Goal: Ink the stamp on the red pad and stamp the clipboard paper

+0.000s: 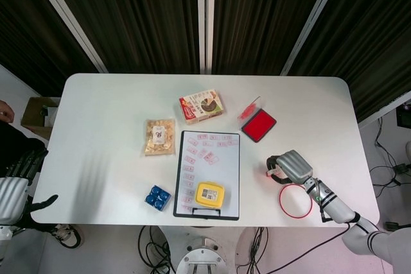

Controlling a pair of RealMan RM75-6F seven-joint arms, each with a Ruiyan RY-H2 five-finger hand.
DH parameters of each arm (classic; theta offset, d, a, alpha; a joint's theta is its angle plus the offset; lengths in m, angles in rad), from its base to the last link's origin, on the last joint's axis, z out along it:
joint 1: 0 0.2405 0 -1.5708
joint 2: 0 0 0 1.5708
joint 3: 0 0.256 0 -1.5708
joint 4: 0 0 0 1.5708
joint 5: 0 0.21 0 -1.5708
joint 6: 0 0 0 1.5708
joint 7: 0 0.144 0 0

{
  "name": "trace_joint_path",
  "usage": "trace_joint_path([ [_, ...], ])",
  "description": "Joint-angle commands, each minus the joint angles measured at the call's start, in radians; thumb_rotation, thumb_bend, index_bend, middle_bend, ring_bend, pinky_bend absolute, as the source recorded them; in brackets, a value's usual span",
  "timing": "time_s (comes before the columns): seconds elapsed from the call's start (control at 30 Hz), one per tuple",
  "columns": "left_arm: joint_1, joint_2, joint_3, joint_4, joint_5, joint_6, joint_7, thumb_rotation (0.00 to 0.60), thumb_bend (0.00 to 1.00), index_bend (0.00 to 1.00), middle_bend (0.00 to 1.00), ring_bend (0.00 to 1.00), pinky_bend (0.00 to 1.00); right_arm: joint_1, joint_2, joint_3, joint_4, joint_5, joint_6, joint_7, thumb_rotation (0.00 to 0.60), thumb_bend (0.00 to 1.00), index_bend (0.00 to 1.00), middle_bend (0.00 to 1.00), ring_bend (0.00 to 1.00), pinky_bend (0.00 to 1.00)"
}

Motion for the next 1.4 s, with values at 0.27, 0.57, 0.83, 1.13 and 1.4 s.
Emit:
trace_joint_path([
  [0.27,-0.002,0.000,0.000,-0.003,0.000,-0.003,0.002,0.600,0.00,0.07,0.09,0.07,0.16,-0.003,0.009,0.003,-0.004,-0.005,0.000,0.005,0.600,0.20,0.53,0.51,0.88,1.00],
  [0.57,-0.002,0.004,0.000,-0.009,0.001,-0.003,0.007,0.600,0.00,0.07,0.09,0.07,0.16,-0.003,0.017,0.007,-0.016,-0.004,-0.015,-0.006,0.600,0.19,0.41,0.46,0.88,1.00],
  [0.83,-0.002,0.007,0.000,-0.016,0.002,0.001,0.012,0.600,0.00,0.07,0.09,0.07,0.16,-0.011,0.043,0.006,-0.033,-0.013,0.010,-0.015,0.600,0.18,0.24,0.39,0.88,1.00],
  [1.13,0.009,0.012,0.000,-0.027,0.004,0.022,0.016,0.600,0.00,0.07,0.09,0.07,0.16,-0.170,0.300,-0.006,-0.231,-0.013,0.295,-0.110,0.600,0.10,0.11,0.37,0.88,1.00],
  [1.4,0.015,0.017,-0.001,-0.047,0.019,0.042,0.030,0.600,0.00,0.07,0.09,0.07,0.16,-0.405,0.378,0.088,-0.300,0.172,0.554,-0.095,0.600,0.16,0.01,0.08,0.09,0.39],
])
